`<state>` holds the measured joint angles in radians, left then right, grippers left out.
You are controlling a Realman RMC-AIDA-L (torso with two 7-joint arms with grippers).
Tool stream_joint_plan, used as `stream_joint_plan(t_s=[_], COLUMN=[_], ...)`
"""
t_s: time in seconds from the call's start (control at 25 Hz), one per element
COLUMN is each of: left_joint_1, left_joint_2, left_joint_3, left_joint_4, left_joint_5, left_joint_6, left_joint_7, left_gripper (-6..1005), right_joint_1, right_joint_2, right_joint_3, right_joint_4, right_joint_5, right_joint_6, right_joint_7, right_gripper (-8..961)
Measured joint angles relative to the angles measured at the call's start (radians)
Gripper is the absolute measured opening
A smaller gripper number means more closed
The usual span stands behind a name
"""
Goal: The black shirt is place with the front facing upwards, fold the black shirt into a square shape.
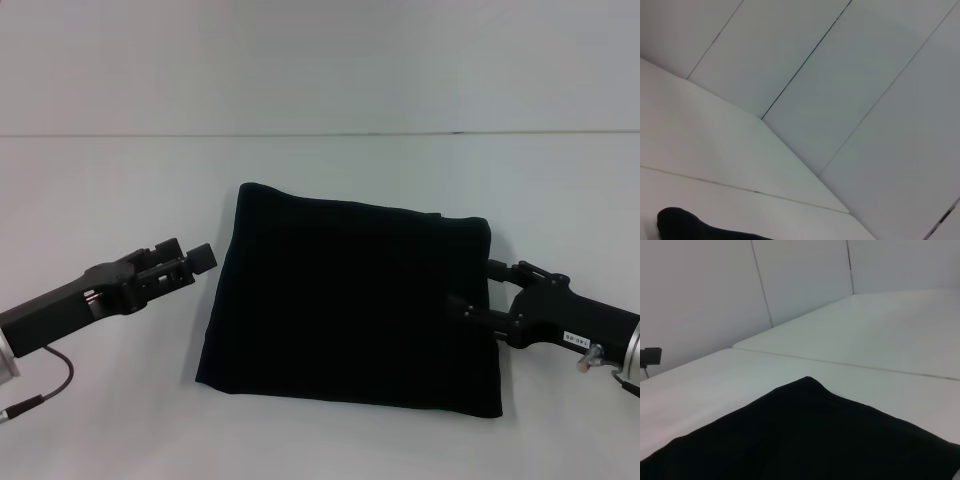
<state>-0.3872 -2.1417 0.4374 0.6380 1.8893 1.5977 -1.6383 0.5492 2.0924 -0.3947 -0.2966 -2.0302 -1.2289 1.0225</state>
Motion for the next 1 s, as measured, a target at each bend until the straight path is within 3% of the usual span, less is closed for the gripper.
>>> stream_joint_plan(t_s=[0.4, 0.56, 0.76, 1.0], left_joint_1=[-0.003, -0.002, -0.027, -0.139], left_joint_2=[0.009, 0.024, 0.04, 0.078], left_joint_3=[-0.001, -0.001, -0.001, 0.009], left_joint_4=[0.017, 0.029, 0.039, 0.021], left_joint_5=[0.05, 0.056, 0.081, 0.238], left_joint_6=[0.017, 0.026, 0.001, -0.124], left_joint_7=[0.002, -0.052, -0.228, -0.57], left_gripper=[937, 937, 937, 937], right_joint_1=[0.01, -0.012, -0.063, -0.129], right_joint_2=[0.0, -0.003, -0.005, -0.006], right_joint_3=[0.005, 0.005, -0.014, -0.067], right_joint_4=[-0.001, -0.024, -0.072, -0.082], right_joint_5=[0.013, 0.056, 0.043, -0.012], right_joint_6=[0.041, -0.046, -0.217, -0.311], right_joint_7=[0.016, 0.008, -0.06, -0.149], right_gripper=[924, 924, 924, 924])
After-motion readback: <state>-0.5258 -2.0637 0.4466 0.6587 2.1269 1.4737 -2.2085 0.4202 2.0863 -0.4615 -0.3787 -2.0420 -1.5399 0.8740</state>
